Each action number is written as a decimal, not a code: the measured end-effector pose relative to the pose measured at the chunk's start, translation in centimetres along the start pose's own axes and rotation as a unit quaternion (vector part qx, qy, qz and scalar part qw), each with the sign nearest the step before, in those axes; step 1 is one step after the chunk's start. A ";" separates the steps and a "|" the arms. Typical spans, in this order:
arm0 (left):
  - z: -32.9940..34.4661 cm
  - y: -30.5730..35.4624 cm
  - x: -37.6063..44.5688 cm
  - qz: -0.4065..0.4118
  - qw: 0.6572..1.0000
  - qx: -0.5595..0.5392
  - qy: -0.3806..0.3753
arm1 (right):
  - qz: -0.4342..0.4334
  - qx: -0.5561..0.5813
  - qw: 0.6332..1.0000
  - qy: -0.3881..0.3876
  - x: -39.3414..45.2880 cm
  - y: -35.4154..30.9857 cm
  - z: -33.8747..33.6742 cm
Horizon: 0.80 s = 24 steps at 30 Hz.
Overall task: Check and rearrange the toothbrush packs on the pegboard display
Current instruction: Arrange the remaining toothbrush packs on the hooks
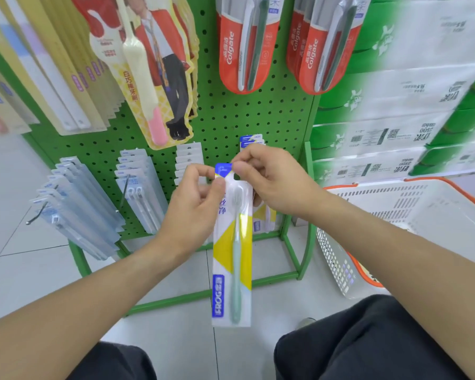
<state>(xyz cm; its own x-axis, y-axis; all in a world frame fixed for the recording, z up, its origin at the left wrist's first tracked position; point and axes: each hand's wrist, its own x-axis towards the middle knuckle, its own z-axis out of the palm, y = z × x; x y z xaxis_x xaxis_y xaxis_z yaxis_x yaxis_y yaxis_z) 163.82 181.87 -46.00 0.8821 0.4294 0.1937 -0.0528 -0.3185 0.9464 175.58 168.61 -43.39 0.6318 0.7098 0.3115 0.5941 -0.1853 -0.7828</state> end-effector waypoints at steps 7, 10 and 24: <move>-1.1 0.9 -1.1 -0.069 0.996 -0.035 -0.042 | -0.067 -0.084 0.986 0.125 0.3 -0.7 0.9; -1.4 0.6 -1.0 -0.033 0.999 0.004 -0.021 | -0.067 -0.061 0.994 0.066 0.0 -1.2 1.3; -1.5 1.1 -0.9 -0.070 0.993 -0.072 -0.058 | -0.084 -0.221 0.967 0.097 -0.4 -1.5 4.0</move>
<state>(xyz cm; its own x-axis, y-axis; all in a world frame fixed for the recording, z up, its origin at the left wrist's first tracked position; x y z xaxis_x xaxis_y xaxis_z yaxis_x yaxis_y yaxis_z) 162.23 182.42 -44.79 0.9329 0.3584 0.0355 0.0145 -0.1356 0.9907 172.44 171.37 -44.45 0.5645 0.6219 0.5427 0.8237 -0.3819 -0.4191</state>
